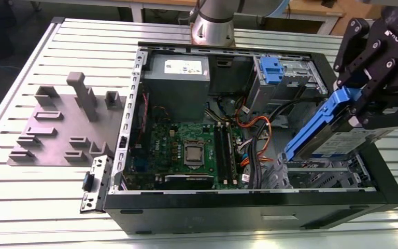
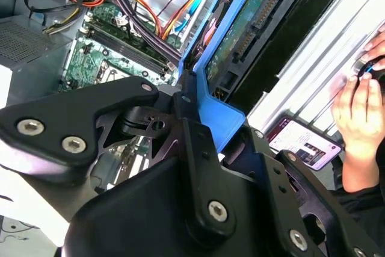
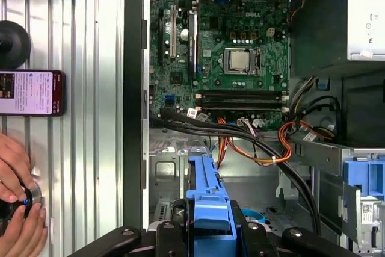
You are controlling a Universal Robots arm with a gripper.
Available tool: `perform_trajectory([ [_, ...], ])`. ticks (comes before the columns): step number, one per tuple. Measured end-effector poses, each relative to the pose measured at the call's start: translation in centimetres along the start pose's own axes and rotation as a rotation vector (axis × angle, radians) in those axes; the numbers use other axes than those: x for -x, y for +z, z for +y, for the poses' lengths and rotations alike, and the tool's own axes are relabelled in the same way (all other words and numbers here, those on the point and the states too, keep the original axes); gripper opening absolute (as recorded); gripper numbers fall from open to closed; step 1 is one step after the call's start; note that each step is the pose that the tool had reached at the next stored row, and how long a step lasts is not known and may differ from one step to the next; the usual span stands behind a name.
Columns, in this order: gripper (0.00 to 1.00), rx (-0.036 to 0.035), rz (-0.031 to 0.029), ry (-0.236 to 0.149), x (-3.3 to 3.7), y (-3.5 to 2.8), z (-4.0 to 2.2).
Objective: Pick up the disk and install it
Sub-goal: 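Insert the disk into the insertion slot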
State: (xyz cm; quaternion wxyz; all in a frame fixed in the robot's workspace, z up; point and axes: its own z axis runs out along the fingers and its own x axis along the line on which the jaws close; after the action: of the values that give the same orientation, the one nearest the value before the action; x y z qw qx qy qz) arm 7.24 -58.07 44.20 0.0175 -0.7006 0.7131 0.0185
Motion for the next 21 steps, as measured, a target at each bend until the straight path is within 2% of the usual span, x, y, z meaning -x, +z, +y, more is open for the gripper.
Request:
perform_trajectory([
  [7,0.37,-0.0002,-0.0003,0.002,-0.06,0.71,-0.13],
  [21,0.37,-0.0001,0.0,0.002,-0.1,1.43,-0.19],
])
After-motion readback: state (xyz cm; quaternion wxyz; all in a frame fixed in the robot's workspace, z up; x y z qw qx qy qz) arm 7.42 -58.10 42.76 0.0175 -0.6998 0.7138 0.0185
